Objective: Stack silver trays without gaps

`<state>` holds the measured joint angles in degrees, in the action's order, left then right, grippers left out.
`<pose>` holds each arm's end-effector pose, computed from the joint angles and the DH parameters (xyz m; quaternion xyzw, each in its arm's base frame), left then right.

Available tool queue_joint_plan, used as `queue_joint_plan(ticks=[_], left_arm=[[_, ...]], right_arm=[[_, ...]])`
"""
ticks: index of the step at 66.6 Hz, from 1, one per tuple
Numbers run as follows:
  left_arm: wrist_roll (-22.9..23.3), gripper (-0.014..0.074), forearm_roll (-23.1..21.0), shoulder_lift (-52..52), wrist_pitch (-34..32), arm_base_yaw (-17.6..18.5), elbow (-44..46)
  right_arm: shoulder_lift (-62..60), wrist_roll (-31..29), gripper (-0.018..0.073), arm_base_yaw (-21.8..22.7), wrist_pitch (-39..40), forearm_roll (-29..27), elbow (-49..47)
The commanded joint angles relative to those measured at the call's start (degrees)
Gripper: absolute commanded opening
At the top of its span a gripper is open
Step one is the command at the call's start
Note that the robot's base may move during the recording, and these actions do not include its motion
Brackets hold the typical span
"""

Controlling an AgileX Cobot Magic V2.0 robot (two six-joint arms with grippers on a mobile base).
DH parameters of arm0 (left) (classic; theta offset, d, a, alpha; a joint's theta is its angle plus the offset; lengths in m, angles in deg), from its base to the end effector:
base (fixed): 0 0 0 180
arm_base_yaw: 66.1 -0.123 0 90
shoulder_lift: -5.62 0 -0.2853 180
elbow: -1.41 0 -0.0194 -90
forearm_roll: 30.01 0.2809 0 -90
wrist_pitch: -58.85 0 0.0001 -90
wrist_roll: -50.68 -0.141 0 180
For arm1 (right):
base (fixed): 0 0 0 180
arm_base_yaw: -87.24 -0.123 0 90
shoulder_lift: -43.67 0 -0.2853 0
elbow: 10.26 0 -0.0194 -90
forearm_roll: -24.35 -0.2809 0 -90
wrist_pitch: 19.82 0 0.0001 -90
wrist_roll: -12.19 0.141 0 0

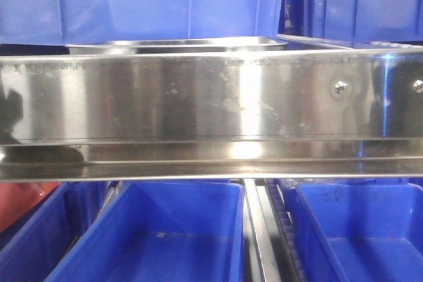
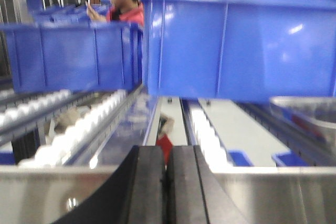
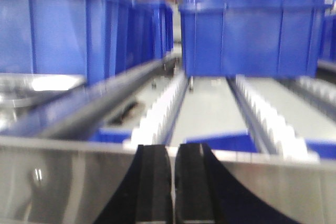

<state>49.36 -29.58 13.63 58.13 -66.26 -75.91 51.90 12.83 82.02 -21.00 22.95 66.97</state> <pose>0.1363 0.0004 0.2181 0.0094 0.6730 0.0123 0.7395 0.1363 0.0125 0.2136 -0.0192 0.6858 0.0462 0.7261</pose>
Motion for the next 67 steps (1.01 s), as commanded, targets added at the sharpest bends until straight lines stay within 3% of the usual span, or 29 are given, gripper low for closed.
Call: queue_joint_plan(ticks=[1, 9, 17, 31, 44, 55, 61, 67], left_arm=[[0.47, -0.0009, 0.34, -0.23, -4.87, -0.22, 0.1], [0.47, -0.0009, 0.34, -0.23, -7.59, -0.22, 0.73], [0.47, -0.0009, 0.34, -0.23, -0.43, -0.22, 6.73], [0.47, -0.0009, 0.34, 3.03, 15.02, -0.22, 19.36], [-0.17, -0.0009, 0.44, 15.96, 30.49, -0.22, 30.07], [-0.17, -0.0009, 0.44, 28.19, 42.06, -0.22, 38.18], [-0.17, -0.0009, 0.44, 32.4, 43.14, -0.22, 40.66], [-0.17, -0.0009, 0.44, 34.77, 40.39, -0.22, 41.08]], right_arm=[[-0.45, -0.12, -0.0007, -0.03, 7.32, 0.03, 0.0], [-0.45, -0.12, -0.0007, -0.11, 10.38, 0.03, -1.62], [-0.45, 0.86, -0.0007, -0.11, 4.12, 0.03, -9.27], [4.98, 4.87, -0.0007, -0.11, -18.1, -0.12, -25.49], [18.46, 4.87, -0.0007, -0.11, -30.26, -0.96, -36.8], [31.82, 4.87, -0.0007, -0.11, -46.47, -0.96, -46.22], [37.15, 4.87, -0.0007, -0.11, -53.88, -0.96, -50.0], [41.25, 4.87, -0.0007, -0.11, -55.41, -0.96, -51.32]])
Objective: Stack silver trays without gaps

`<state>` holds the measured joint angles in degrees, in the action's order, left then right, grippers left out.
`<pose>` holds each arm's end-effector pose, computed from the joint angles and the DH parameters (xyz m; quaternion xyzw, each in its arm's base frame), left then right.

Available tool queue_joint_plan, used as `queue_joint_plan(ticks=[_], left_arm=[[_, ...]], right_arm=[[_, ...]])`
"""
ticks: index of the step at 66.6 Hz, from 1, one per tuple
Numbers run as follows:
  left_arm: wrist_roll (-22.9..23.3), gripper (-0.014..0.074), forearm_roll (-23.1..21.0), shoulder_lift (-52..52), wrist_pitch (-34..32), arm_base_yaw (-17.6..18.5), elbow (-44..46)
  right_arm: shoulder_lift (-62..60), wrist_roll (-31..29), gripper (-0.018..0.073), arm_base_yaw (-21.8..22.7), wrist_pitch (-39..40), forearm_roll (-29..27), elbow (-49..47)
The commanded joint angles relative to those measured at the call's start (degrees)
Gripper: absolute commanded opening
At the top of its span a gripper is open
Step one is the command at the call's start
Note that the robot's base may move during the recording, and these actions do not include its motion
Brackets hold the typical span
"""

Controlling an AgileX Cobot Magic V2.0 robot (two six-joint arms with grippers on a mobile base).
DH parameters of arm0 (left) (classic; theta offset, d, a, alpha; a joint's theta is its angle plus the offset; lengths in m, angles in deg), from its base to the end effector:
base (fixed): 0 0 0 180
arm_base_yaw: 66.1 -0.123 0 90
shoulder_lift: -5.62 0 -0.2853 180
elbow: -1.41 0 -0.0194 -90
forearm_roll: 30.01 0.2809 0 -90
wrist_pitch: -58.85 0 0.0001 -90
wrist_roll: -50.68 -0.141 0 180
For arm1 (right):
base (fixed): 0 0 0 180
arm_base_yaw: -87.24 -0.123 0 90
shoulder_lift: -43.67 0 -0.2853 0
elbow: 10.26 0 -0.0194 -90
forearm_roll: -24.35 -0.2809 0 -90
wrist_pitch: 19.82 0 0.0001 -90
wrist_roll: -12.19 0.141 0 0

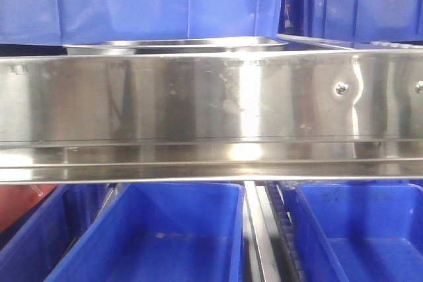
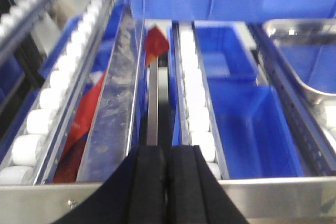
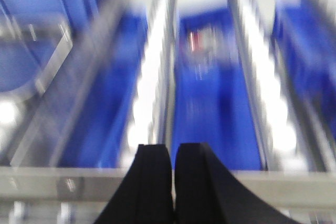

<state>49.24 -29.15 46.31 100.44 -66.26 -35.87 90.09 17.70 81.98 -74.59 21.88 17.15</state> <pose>0.1770 0.0019 0.3169 0.0120 0.8640 0.0142 0.5032 0.1766 0.0212 0.3386 0.0055 0.9009 0.0619 0.4297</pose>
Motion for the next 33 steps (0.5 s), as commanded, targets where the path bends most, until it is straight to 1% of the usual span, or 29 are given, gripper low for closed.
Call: queue_joint_plan(ticks=[1, 8, 12, 15, 19, 24, 30, 33], left_arm=[[-0.05, -0.0009, -0.18, 2.33, -2.27, -0.22, 1.03], [-0.05, -0.0009, -0.86, 3.53, -4.63, -0.22, 1.03], [-0.05, -0.0009, -1.46, 3.86, -7.99, -0.22, 0.9], [-0.05, -0.0009, -2.49, 4.53, -8.96, -0.22, 1.13], [-0.05, -0.001, -2.87, 6.04, -6.49, -0.22, 2.32], [0.05, -0.0015, -4.32, 9.06, -2.99, -0.11, 4.58], [0.05, -0.0015, -8.16, 13.92, -1.46, 0.02, 8.2], [0.05, -0.0015, -8.79, 16.16, -1.46, 0.83, 10.14]], right_arm=[[3.78, 0.0, -0.0007, -0.08, -1.6, 0.12, -1.5], [6.47, 0.0, -0.0007, -0.08, -1.11, 0.12, -1.5], [7.94, 0.0, -0.0007, -0.08, 1.45, 0.12, -1.5], [8.95, 0.0, -0.0007, -0.08, 2.37, 0.12, -1.59], [10.59, 0.0, -0.0007, -0.08, 2.26, 0.12, -1.91], [13.14, 0.21, -0.0004, -0.08, 0.73, -1.6, -2.65], [16.6, 3.2, -0.0004, -1.36, 1.61, -0.91, -4.26], [18.39, 4.63, -0.0004, -2.69, 2.61, 0.1, -5.37]])
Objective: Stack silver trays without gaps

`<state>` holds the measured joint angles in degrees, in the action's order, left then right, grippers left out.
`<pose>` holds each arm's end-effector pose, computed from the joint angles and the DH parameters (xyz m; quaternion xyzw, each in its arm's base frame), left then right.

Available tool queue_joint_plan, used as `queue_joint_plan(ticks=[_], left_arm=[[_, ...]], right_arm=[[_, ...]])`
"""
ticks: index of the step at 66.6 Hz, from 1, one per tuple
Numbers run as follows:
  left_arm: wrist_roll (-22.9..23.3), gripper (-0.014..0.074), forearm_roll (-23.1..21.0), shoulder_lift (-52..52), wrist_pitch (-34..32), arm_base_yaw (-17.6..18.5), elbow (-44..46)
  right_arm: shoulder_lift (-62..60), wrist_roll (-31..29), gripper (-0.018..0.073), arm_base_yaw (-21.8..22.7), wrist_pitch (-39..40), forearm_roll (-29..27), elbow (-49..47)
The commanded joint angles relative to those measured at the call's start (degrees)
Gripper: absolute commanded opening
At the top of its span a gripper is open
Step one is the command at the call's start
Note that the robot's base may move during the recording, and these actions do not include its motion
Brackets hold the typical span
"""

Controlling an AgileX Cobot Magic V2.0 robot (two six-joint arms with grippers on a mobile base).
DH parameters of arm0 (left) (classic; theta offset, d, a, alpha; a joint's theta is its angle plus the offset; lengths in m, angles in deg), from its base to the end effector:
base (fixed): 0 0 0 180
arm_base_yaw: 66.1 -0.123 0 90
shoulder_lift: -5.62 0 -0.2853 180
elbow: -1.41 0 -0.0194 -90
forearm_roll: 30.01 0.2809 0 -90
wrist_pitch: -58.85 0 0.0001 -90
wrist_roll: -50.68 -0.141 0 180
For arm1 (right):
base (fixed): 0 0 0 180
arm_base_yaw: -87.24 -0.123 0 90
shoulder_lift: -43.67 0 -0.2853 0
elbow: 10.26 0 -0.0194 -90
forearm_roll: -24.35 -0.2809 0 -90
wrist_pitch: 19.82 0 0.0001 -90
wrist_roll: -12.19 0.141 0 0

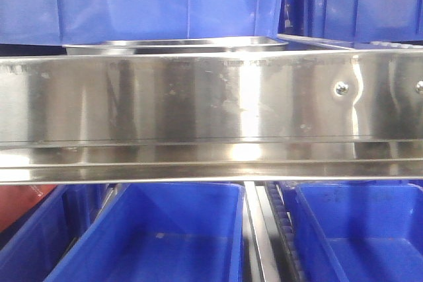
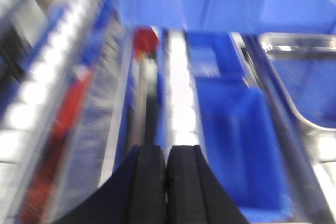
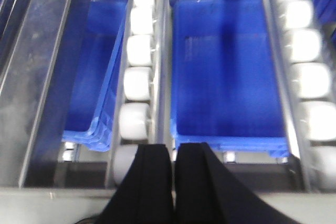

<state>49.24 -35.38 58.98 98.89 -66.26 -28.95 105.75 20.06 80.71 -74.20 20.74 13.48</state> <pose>0.2240 -0.0079 0.3239 -0.0076 0.8811 -0.0369 0.4714 0.2330 0.0339 0.3067 0.0195 0.9397 0.0727 0.3337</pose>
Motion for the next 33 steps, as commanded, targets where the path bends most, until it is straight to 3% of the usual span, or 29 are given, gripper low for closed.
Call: queue_joint_plan(ticks=[1, 9, 19, 27, 33], left_arm=[[0.16, -0.0015, -2.57, 4.59, 0.08, 1.2, 3.74], [5.89, -0.0016, 0.51, 11.24, -0.72, 5.5, 7.65], [18.65, -0.0016, 12.06, 18.46, -0.48, 12.68, 12.61], [28.87, -0.0016, 20.34, 23.73, 1.91, 18.37, 16.78], [31.58, -0.0016, 22.43, 27.91, 4.78, 21.36, 20.76]], right_arm=[[3.37, 3.02, -0.0004, -1.9, 2.57, 1.68, -2.05], [9.89, 11.75, -0.0004, -7.88, 3.62, 8.27, -6.51], [18.38, 19.65, -0.0004, -14.39, 0.75, 14.51, -13.71], [24.2, 22.6, -0.0004, -17.16, -2.02, 15.38, -20.79], [28.54, 23.71, -0.0004, -18.23, -3.69, 15.38, -25.98]])
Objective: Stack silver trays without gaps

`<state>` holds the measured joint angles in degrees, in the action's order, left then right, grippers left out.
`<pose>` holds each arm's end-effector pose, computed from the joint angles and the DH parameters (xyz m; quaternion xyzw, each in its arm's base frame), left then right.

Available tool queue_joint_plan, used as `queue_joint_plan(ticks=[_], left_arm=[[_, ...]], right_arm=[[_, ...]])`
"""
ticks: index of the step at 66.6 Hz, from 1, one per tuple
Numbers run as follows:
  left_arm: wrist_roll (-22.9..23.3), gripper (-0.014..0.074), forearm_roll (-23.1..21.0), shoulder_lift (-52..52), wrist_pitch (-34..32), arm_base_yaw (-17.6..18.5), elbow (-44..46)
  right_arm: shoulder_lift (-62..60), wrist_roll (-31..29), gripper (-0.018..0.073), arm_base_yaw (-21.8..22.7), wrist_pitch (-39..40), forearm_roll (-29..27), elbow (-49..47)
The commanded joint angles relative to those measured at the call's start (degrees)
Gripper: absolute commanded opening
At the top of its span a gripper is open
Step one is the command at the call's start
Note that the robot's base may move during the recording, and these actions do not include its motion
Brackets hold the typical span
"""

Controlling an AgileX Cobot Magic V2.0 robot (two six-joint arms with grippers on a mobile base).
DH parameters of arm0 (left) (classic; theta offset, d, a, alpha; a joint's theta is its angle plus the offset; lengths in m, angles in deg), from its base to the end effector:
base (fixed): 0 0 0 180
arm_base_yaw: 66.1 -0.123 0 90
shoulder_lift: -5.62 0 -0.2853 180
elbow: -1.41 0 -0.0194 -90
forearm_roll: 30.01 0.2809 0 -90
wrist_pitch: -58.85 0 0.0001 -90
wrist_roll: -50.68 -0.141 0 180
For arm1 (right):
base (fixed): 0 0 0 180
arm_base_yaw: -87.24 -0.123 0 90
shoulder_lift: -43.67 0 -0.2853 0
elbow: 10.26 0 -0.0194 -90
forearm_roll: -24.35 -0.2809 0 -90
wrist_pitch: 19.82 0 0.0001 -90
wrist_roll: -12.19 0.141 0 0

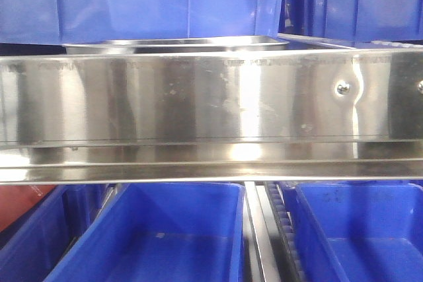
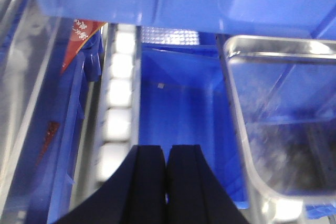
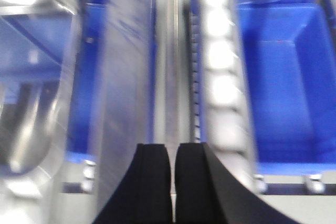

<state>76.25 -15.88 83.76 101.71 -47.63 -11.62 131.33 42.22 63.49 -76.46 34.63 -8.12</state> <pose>0.3147 -0.0804 0.3207 -0.0063 0.9150 -0.0413 0.4013 0.3261 0.1205 0.3128 0.0267 0.9535 0.0535 0.2953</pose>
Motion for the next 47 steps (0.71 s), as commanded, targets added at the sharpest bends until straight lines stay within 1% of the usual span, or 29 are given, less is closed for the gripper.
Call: queue_joint_plan(ticks=[1, 7, 18, 22, 32, 39, 47], left_arm=[[4.7, -0.0016, 2.93, 3.9, 2.19, 2.89, 3.77], [4.7, -0.0016, 2.38, 8.89, 5.38, 3.95, 8.39], [4.7, -0.0016, 0.82, 16.48, 10.68, 3.95, 16.43], [4.7, -0.0016, 0.3, 19.03, 11.7, 3.95, 18.57], [4.7, -0.0016, -2.43, 22.05, 11.49, 4.08, 19.85], [4.7, -0.0016, -3.13, 23.21, 11.65, 4.08, 19.85], [4.59, -0.0016, -3.27, 23.9, 10.39, 4.18, 19.85]], right_arm=[[3.58, 1.53, -0.0004, -1.26, -1.68, 1.49, -5.12], [7.38, 1.95, -0.0004, -1.96, -3.34, 1.49, -9.52], [13.29, 2.35, -0.0004, -3.15, -5.53, 1.39, -15.09], [15.08, 2.35, -0.0004, -3.64, -6.23, 0.18, -16.89], [18.25, 2.35, -0.0004, -4.49, -4.28, -0.44, -17.38], [19.9, 2.35, -0.0004, -4.49, -4.13, -0.66, -17.38], [21.17, 2.35, -0.0004, -4.49, -3.17, -0.66, -17.38]])
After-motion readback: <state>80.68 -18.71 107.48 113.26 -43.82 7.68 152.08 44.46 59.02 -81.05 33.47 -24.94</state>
